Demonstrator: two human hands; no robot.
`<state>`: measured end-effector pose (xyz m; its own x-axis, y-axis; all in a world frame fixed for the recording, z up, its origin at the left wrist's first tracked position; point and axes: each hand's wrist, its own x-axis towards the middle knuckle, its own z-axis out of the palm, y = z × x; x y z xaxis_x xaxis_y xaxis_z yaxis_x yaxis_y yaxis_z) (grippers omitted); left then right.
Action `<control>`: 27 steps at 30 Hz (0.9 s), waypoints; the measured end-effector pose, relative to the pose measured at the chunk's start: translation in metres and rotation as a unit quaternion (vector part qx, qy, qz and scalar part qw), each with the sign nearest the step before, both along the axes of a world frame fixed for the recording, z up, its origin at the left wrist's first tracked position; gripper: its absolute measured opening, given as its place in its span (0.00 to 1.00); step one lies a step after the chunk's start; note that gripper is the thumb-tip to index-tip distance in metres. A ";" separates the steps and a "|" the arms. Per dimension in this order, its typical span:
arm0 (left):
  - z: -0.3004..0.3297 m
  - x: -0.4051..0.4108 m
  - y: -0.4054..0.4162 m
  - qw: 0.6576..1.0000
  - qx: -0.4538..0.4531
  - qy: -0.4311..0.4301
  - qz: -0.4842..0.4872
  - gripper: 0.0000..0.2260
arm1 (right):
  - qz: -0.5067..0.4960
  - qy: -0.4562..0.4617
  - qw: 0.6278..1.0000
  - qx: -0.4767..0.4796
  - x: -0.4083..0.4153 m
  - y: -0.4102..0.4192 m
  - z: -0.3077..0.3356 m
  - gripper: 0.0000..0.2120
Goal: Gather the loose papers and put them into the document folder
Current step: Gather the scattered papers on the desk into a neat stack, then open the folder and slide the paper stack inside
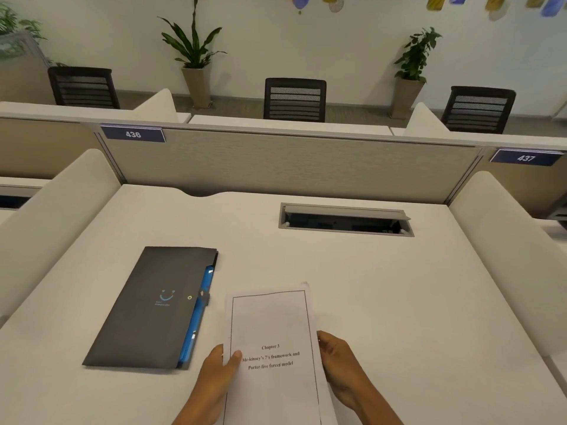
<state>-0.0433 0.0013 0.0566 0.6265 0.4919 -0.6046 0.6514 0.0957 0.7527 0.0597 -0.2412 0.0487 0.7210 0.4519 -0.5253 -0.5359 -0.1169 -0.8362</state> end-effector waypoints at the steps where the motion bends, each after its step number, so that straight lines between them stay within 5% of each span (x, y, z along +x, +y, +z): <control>1: 0.000 -0.001 -0.001 1.000 -0.002 0.004 -0.005 0.16 | 0.005 0.006 1.000 0.004 -0.002 0.002 0.000 0.13; 9: -0.008 -0.004 0.003 0.999 0.043 0.009 -0.024 0.21 | -0.021 0.141 0.990 0.010 -0.004 -0.003 -0.005 0.30; 12: -0.010 0.001 0.003 0.998 0.047 0.020 -0.026 0.24 | 0.006 0.087 0.995 -0.047 -0.013 0.001 -0.010 0.21; 15: -0.013 0.004 0.011 0.992 0.110 0.026 -0.054 0.16 | -0.021 -0.002 0.991 -0.130 -0.022 0.001 -0.030 0.19; 20: -0.018 0.009 0.053 0.897 0.426 0.073 -0.089 0.20 | -0.006 -0.119 0.962 -0.244 -0.029 -0.002 -0.031 0.12; 27: -0.038 0.020 0.104 0.839 0.505 0.121 -0.163 0.37 | -0.030 -0.135 0.960 -0.244 -0.029 -0.008 -0.037 0.14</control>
<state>-0.0234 0.1055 0.0187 0.7470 0.6554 -0.1115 0.6636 -0.7249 0.1846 0.0309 -0.2491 0.0112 0.8777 0.1527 -0.4541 -0.3252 -0.5061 -0.7988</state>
